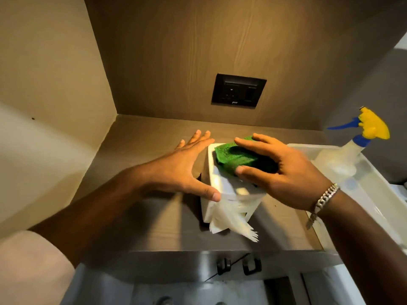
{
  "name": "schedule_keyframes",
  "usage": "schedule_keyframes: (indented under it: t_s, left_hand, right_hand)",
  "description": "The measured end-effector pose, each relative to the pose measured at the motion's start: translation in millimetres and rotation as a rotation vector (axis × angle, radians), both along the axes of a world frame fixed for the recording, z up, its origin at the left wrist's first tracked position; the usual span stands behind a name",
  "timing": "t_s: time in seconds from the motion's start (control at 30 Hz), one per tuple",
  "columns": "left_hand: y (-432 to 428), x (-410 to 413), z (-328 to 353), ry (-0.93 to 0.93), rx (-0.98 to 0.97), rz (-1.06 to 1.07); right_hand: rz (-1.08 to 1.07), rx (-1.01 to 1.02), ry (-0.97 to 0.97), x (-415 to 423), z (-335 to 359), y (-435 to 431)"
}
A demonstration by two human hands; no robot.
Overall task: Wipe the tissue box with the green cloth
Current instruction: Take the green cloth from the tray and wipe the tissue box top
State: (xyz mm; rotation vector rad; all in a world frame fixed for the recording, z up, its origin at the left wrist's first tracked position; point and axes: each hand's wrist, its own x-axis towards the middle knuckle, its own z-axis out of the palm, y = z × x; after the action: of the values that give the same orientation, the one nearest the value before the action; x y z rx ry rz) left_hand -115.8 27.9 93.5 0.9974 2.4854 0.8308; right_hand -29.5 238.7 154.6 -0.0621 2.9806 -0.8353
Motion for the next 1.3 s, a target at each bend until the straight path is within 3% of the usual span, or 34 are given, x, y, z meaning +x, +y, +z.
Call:
schedule_keyframes:
  t_s: [0.13, 0.4, 0.53, 0.67, 0.87, 0.93, 1.07, 1.2, 1.3]
  left_hand:
    - [1.6, -2.1, 0.6, -0.013, 0.015, -0.009]
    - [4.7, -4.1, 3.3, 0.037, -0.063, 0.012]
    - [5.0, -4.0, 7.7, 0.047, -0.123, 0.005]
    - [2.6, -4.8, 10.2, 0.039, -0.128, 0.005]
    - [5.2, -6.2, 7.8, 0.098, -0.121, -0.002]
    - [5.7, -8.6, 8.9, 0.103, -0.139, -0.016]
    - [6.7, -11.4, 13.1, 0.116, -0.183, -0.032]
    - [5.3, -12.4, 13.6, 0.150, -0.206, -0.053]
    - [5.1, -13.7, 17.5, 0.158, -0.247, -0.075]
  right_hand:
    - [0.003, 0.239, 0.091, -1.4, -12.6, -25.8]
    - [0.129, -0.009, 0.143, 10.2, -14.0, 24.9]
    - [0.070, 0.100, 0.065, -20.8, -3.6, 8.7]
    - [0.191, 0.284, 0.011, -19.8, -8.9, -14.2]
    - [0.132, -0.138, 0.264, 14.5, -35.3, 16.7]
    - [0.066, -0.190, 0.280, 7.0, -37.8, 24.5]
    - [-0.031, -0.050, 0.233, -21.8, -28.6, 2.8]
    - [-0.018, 0.262, 0.203, -21.4, -29.2, -21.9]
    - [0.050, 0.281, 0.247, -1.2, -27.9, -20.4]
